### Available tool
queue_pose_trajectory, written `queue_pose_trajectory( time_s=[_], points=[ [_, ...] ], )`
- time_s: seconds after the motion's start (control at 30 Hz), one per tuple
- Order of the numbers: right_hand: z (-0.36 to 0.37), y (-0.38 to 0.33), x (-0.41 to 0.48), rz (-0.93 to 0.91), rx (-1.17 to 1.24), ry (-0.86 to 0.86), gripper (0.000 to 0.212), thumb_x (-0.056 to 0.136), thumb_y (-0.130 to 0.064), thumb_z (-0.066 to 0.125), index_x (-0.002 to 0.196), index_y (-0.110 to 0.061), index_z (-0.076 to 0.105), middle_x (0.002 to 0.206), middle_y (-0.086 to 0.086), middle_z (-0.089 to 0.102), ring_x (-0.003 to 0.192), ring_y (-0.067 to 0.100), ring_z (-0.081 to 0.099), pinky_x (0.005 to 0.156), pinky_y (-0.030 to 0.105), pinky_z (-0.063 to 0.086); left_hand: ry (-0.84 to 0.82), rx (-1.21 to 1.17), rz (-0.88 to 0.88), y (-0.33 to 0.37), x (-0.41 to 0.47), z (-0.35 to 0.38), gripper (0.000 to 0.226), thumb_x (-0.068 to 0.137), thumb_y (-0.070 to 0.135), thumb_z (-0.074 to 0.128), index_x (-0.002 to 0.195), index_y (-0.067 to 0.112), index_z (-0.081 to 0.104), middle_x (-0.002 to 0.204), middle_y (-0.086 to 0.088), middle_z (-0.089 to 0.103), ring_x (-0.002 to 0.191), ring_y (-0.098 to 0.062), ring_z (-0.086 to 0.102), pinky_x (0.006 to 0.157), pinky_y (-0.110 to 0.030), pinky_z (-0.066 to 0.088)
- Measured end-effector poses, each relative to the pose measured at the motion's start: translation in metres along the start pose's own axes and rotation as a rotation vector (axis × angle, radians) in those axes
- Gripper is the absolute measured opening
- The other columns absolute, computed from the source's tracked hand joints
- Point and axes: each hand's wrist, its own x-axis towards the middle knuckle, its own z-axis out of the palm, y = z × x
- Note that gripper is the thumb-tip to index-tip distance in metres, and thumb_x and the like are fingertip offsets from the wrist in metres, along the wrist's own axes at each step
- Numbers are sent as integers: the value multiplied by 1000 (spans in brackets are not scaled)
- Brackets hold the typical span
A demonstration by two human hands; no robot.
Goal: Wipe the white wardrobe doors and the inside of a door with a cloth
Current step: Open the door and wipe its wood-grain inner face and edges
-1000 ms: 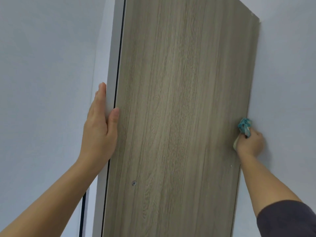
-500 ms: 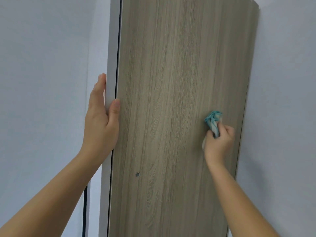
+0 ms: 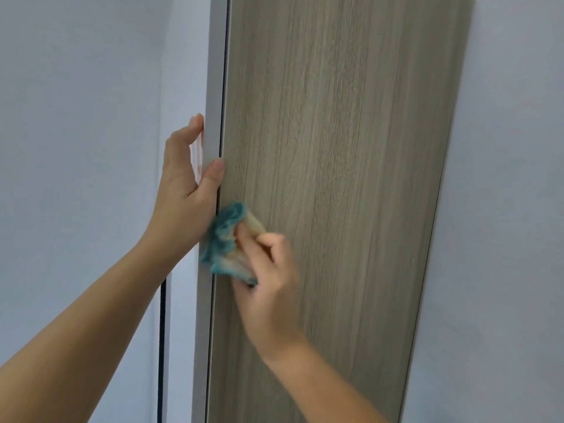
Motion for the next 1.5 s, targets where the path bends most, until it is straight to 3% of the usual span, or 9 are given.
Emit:
queue_pose_trajectory(
  time_s=[0.33, 0.47, 0.63, 0.77, 0.93, 1.13, 1.3, 1.4, 1.5],
  points=[
    [-10, 20, -13, -252, -82, -96, 44, 87, -14, 70, 130, -11, 61, 106, 2, 56, 86, 20, 56, 66, 33, 52, 11, 75, -20, 3, -15, 0, 52, 105, 22, 38, 154, 20, 20, 159, 10, 23, 145, 1, 20, 122, -37, 20],
    [-34, 67, -11, -143, -125, -9, 42, 86, -15, 66, 127, -7, 62, 108, 0, 49, 89, 20, 56, 72, 31, 53, 42, 58, -86, -4, -51, 12, 55, 106, 25, 34, 156, 20, 11, 159, 16, 14, 143, 12, 11, 116, -11, 13],
    [-68, 132, -3, -3, -153, 61, 45, 79, -4, 54, 123, 2, 61, 108, 5, 44, 96, 13, 48, 85, 21, 47, 59, 79, -114, -7, -69, 22, 55, 106, 22, 34, 156, 21, 12, 161, 11, 18, 146, 3, 15, 123, -36, 16],
    [-99, 183, 5, 186, -236, 161, 42, 70, 14, 56, 112, 11, 61, 105, 22, 50, 93, 9, 44, 86, 1, 33, 73, 145, -114, -5, -69, 22, 55, 105, 22, 35, 156, 20, 12, 161, 11, 18, 144, 7, 14, 121, -21, 13],
    [-138, 248, 13, 456, -417, 218, 41, 80, 13, 56, 121, 9, 55, 117, 29, 49, 103, 35, 52, 86, 19, 33, 98, 162, -119, -7, -70, 24, 56, 104, 22, 36, 156, 22, 12, 159, 14, 19, 141, 13, 14, 115, -8, 12],
    [-158, 293, 19, 659, -579, 263, 40, 86, 5, 54, 126, 6, 51, 120, 30, 50, 109, 44, 50, 91, 47, 40, 102, 160, -93, -10, -70, 25, 57, 103, 26, 35, 155, 21, 13, 160, 9, 22, 143, 9, 17, 118, -18, 16],
    [-164, 295, 19, 729, -610, 249, 38, 86, 5, 53, 124, 8, 52, 120, 31, 50, 110, 43, 48, 89, 45, 39, 84, 154, -128, -13, -71, 24, 56, 104, 29, 35, 155, 27, 12, 144, -26, 40, 137, -34, 37, 117, -40, 26],
    [-162, 288, 16, 748, -577, 247, 35, 88, 4, 54, 123, 7, 54, 120, 29, 51, 109, 42, 49, 89, 43, 40, 72, 137, -113, -12, -71, 23, 56, 104, 26, 35, 156, 21, 12, 148, -23, 38, 141, -27, 34, 118, -24, 18],
    [-153, 276, 8, 745, -534, 267, 30, 86, 6, 53, 116, 7, 56, 119, 28, 51, 106, 42, 51, 86, 40, 39, 79, 87, -82, -10, -70, 23, 57, 104, 20, 36, 155, 14, 14, 160, 1, 25, 146, -3, 20, 119, -25, 18]
  ],
)
